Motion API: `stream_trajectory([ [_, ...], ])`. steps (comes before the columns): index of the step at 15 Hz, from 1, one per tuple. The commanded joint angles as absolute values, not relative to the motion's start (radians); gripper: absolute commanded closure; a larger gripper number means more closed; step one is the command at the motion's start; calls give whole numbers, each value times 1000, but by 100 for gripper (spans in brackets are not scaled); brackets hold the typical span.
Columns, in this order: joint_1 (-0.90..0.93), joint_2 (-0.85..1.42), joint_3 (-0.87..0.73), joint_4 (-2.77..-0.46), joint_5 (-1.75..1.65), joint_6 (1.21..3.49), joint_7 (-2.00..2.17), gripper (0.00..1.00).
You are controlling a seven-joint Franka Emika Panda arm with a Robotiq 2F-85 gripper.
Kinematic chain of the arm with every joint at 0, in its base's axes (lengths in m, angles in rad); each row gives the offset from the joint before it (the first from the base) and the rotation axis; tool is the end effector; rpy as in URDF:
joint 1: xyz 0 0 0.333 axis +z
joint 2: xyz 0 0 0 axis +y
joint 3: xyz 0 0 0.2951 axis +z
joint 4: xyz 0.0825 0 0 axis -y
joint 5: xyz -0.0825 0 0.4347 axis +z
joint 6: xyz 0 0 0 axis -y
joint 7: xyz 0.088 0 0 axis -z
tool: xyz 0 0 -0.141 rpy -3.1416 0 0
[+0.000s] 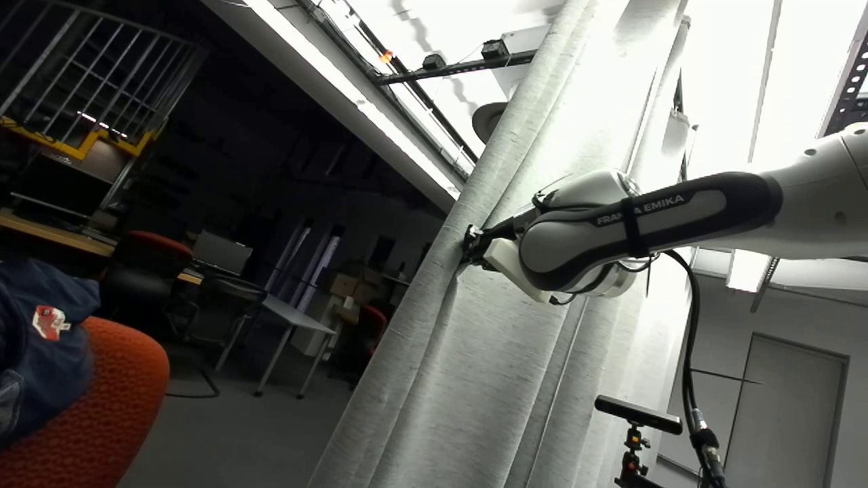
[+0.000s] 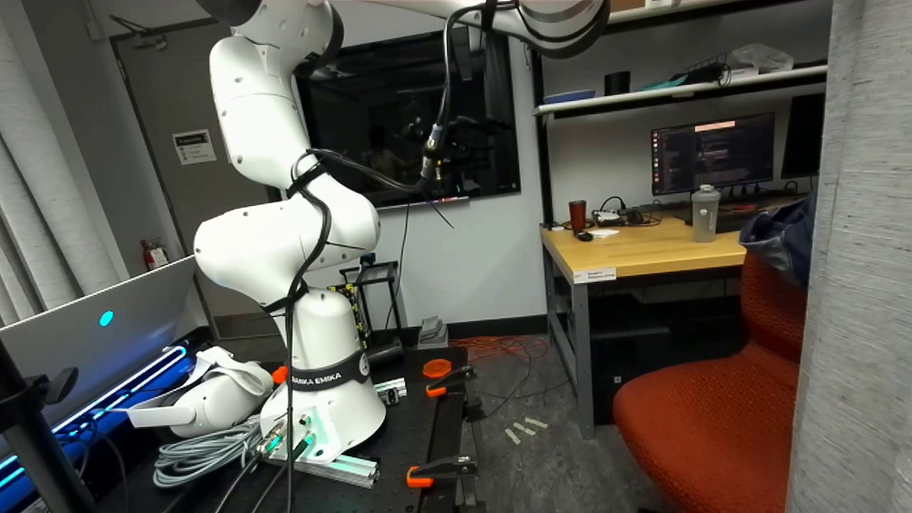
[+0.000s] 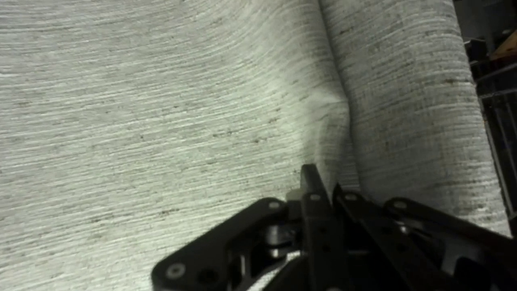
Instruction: Pull the curtain to the left
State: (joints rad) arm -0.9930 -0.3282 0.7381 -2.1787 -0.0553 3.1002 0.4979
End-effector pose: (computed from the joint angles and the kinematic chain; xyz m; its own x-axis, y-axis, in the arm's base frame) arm 0.6005 -0.1117 0.5814 0.2729 -0.3266 0.9049 -0.4323 -0.8819 -0.1879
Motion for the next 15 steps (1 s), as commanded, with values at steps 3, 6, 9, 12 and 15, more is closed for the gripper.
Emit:
stream_trajectory([
  [3, -978, -367, 881, -2164, -37, 3052, 572, 100],
  [6, -873, -366, 941, -2172, -2, 3066, 603, 100],
  [9, -780, -373, 989, -2160, 16, 3073, 627, 100],
  [12, -719, -386, 1040, -2148, 2, 3083, 619, 100],
  [15, -685, -403, 1096, -2117, 2, 3068, 631, 100],
])
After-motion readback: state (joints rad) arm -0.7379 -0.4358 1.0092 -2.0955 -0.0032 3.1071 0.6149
